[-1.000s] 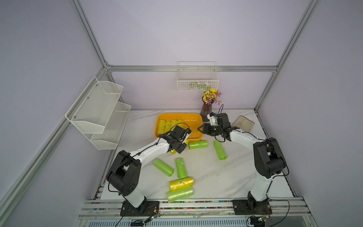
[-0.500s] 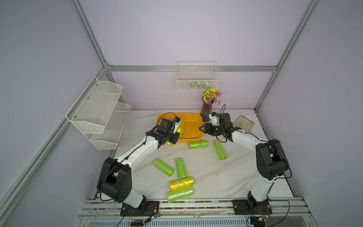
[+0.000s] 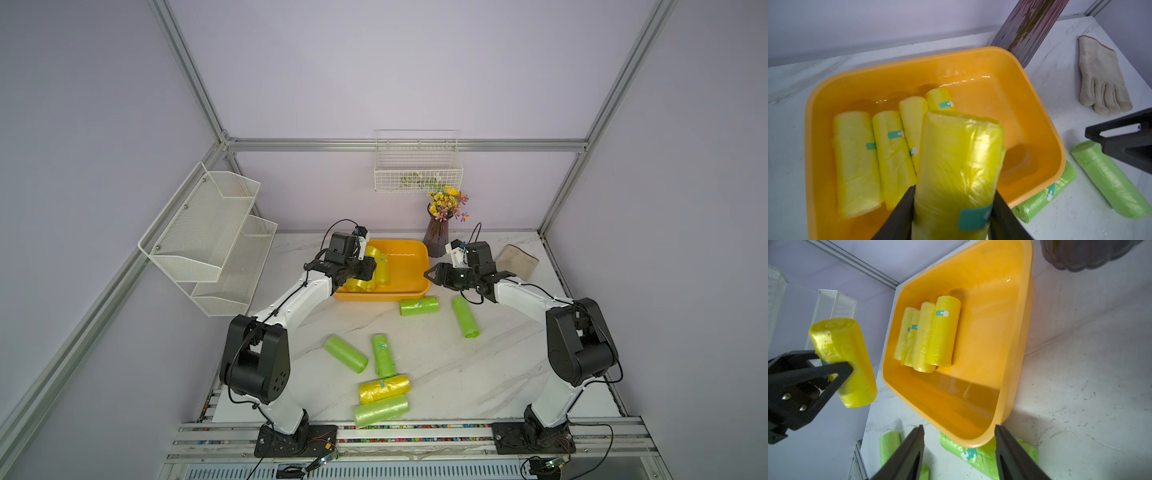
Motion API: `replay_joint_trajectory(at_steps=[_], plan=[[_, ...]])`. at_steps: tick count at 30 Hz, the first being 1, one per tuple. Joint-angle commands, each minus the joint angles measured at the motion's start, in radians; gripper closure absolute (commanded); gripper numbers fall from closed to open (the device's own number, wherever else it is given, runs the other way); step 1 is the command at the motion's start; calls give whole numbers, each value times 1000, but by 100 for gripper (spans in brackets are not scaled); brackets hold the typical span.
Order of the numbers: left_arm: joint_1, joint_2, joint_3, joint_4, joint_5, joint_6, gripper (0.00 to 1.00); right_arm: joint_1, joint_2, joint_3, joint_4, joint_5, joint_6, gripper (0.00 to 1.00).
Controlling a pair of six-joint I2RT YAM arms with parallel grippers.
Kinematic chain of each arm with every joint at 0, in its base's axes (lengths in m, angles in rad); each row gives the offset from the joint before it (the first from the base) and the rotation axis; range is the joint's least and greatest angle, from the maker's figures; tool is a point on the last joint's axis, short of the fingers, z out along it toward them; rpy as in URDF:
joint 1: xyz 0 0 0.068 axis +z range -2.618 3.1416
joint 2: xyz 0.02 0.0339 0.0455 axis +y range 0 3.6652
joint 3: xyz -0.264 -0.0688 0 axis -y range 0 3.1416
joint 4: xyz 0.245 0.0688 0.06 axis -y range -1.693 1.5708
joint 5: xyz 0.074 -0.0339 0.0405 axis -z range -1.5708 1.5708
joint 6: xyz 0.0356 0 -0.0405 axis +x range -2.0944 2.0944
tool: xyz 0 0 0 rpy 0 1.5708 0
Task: Put the roll of trash bags into the storage box
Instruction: Pick up the roll of trash bags from the center of the board, then place the roll of trash bags in the storage box.
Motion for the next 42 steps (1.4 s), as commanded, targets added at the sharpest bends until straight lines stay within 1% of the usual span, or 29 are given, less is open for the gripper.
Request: replay_joint_trajectory(at_steps=[1,6,9,18,23,30,35,42], plan=[[7,58,107,69,67,-81,52,-13,-51,-17,4,15,-3,41],[7,179,193,90,108,-187,52,-24,-91,-43,-16,28,-6,41],[4,240,244,87,139,-225,52,-26,-116,-56,-29,38,-14,41],[-21,386,370,59,159,-287,50,-26,-193,-110,-89,55,-48,41],[-35,438,421,51,171,-326,50,-26,-221,-137,-113,61,-61,41],[-61,490,478,13,148,-336,49,-26,-255,-154,-126,58,-66,40],[-83,543,533,-38,101,-351,49,-26,-262,-162,-124,56,-64,41],[-95,563,545,-51,59,-350,48,-26,-274,-174,-123,57,-64,41]])
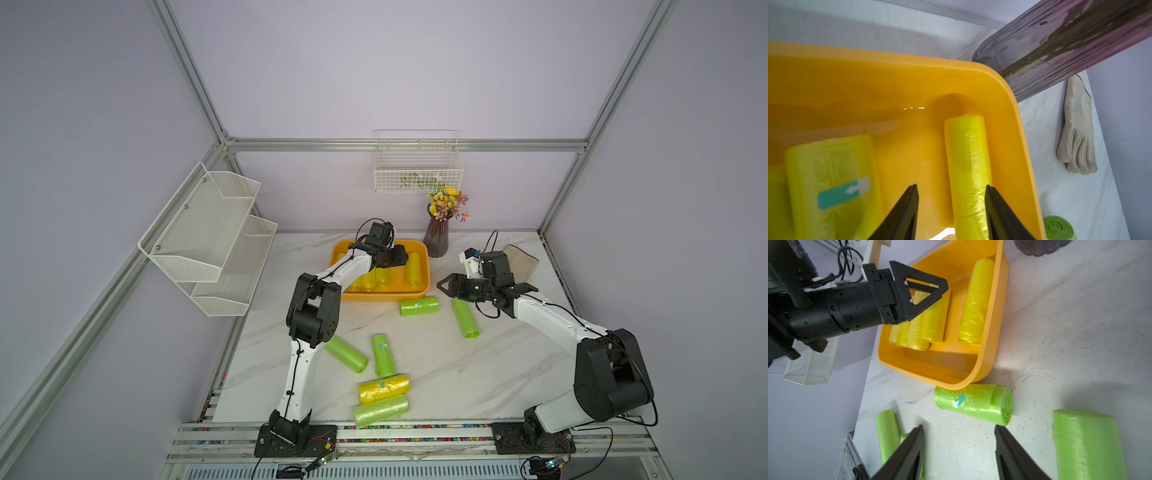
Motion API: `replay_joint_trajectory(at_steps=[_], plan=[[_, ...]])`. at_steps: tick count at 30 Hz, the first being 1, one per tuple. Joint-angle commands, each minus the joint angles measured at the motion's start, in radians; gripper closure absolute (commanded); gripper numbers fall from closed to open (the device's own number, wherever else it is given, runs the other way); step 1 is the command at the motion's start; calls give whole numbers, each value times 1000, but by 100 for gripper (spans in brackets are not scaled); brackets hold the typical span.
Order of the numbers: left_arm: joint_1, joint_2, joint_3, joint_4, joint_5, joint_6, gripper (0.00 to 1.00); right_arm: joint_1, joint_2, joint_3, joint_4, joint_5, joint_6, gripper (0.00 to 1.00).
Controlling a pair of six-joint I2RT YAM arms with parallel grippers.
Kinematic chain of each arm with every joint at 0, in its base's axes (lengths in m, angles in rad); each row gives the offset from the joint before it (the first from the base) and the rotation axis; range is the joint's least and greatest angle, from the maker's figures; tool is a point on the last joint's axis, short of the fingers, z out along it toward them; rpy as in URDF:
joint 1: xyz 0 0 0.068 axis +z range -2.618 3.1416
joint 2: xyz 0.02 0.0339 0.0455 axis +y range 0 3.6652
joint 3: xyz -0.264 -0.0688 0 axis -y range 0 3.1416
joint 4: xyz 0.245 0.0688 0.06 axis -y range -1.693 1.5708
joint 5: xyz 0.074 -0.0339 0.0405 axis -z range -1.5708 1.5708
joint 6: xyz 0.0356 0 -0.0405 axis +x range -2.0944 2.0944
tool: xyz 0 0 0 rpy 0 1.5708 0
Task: Put the roll of trash bags into the storage box
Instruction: Place the roll of trash bags in the storage box.
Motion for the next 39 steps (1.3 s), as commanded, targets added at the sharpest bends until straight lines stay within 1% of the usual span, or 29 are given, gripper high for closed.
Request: replay_joint_trajectory(at_steps=[1,4,8,15,20,24,26,29,35,39], plan=[[-2,3,34,-12,-40,-2,48,-4,-36,-10,1,10,-15,40],[-3,1,34,-15,-58,16,48,-4,-35,-11,0,10,-15,40],[-6,10,43,-16,-36,22,43,-4,-31,-11,2,7,-14,40],[-16,28,58,-16,-15,28,42,-4,-28,-10,-5,9,-20,40],[-13,-12,32,-17,-26,49,41,21,-36,3,-49,32,-54,40],[18,-98,-42,-13,-32,58,39,104,-40,17,-120,78,-113,40],[45,-156,-112,0,-31,53,38,180,-42,19,-156,118,-149,40],[86,-248,-215,13,-44,53,37,290,-43,5,-176,139,-201,39],[139,-430,-396,18,-105,77,34,426,-52,-17,-231,172,-299,38],[176,-512,-481,12,-123,69,33,521,-58,-18,-271,196,-351,36]])
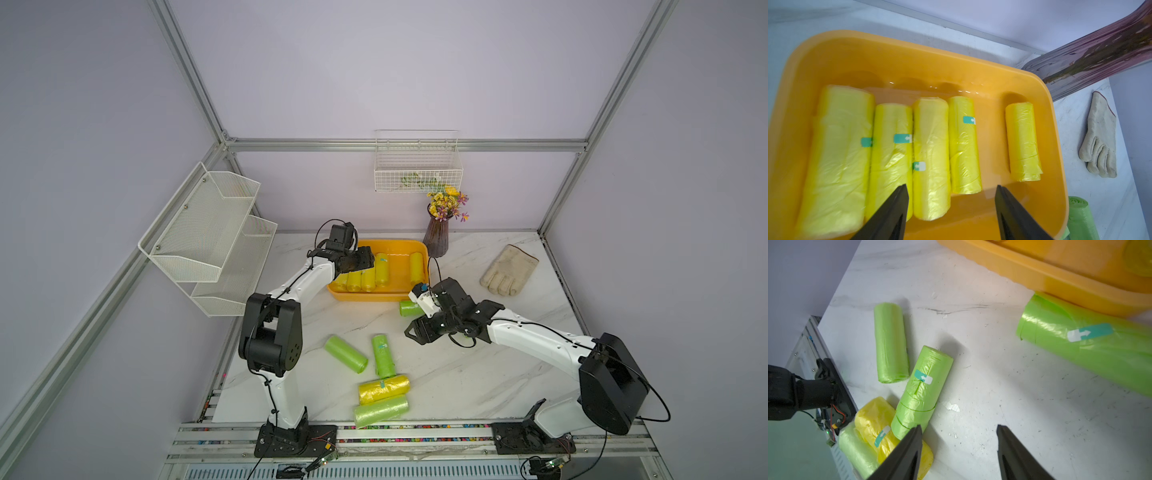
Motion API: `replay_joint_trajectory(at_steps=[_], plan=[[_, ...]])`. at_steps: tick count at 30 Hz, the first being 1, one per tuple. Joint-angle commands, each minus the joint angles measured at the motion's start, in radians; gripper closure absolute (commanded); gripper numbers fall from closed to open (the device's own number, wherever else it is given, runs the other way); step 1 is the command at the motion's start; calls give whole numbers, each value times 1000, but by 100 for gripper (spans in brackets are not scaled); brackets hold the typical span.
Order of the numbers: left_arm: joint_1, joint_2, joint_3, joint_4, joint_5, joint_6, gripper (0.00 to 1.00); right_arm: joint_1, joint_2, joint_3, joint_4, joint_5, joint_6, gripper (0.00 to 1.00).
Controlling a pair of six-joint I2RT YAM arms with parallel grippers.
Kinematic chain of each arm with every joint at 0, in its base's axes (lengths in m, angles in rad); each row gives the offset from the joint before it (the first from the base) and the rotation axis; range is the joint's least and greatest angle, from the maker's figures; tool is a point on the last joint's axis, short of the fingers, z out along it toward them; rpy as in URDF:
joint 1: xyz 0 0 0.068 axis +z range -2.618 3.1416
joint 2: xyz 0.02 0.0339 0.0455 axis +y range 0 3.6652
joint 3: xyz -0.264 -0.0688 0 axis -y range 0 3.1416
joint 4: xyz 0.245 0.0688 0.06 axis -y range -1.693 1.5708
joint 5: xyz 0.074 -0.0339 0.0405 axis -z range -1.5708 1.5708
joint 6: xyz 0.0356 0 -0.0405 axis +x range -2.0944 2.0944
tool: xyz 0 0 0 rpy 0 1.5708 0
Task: Put the roll of trash bags into the storage box
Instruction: Place the roll of trash bags in the storage box, then pick up the roll of trash bags from the center of the board.
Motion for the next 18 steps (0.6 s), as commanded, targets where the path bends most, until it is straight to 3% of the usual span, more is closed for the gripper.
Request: replay_joint_trajectory(at_steps=[1,4,5,8,18], plan=[[22,-69,-56,11,-29,7,32,74,-31,-18,-59,36,-81,36],[61,-124,-121,19,-25,-22,32,150,-50,-28,-65,69,-109,36],[73,-146,-147,33,-23,-30,32,174,-55,-28,-69,85,-118,30],[99,-191,-198,44,-23,-37,31,242,-62,-20,-85,123,-149,28],[143,-273,-267,50,15,-47,30,517,11,38,-145,353,-278,20]])
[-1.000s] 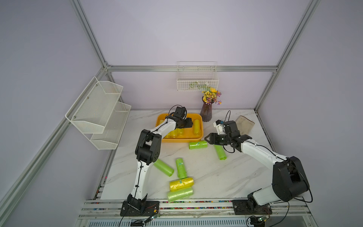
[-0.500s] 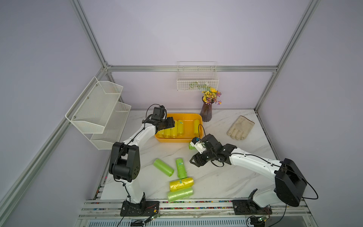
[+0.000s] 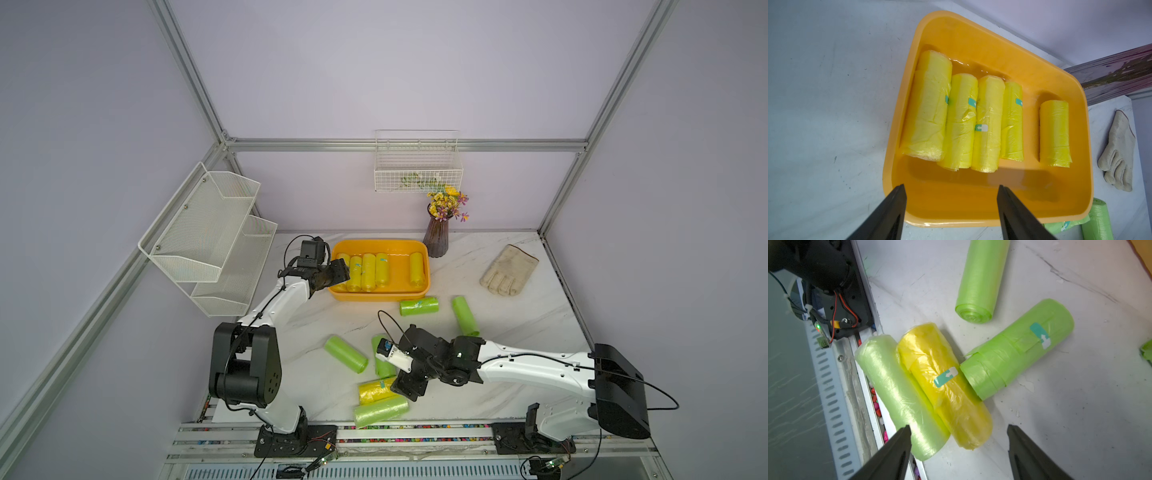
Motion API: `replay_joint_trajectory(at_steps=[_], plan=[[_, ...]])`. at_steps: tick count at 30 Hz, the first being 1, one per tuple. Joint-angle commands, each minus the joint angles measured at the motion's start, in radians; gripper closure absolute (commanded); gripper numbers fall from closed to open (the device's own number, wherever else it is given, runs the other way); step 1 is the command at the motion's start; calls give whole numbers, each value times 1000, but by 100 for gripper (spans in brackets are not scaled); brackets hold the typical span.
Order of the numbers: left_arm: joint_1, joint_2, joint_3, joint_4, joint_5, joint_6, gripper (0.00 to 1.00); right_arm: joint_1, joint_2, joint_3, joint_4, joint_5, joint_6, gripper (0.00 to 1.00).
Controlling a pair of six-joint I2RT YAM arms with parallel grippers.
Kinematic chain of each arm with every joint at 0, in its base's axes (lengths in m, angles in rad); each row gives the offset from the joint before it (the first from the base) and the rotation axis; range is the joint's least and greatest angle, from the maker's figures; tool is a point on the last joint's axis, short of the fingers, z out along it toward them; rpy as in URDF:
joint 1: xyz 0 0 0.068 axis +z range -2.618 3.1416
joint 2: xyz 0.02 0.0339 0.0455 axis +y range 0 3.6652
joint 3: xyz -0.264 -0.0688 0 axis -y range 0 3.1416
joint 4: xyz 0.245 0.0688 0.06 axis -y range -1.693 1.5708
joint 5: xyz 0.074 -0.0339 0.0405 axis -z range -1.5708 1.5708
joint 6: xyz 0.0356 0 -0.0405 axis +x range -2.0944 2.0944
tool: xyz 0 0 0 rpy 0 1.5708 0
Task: Put the roll of trash bags into the storage box
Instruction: Pick up the roll of trash bags from the center of the board.
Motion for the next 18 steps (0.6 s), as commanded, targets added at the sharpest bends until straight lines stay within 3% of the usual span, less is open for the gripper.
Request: replay_joint_trajectory(at_steps=[1,9,18], plan=[[14,-62,-16,38,16,-12,30,85,27,29,-39,133,-69,20],[23,-123,-93,80,26,-24,30,203,105,53,-37,257,-117,18],[29,-165,-130,79,21,-24,29,216,220,108,-6,437,-133,17]])
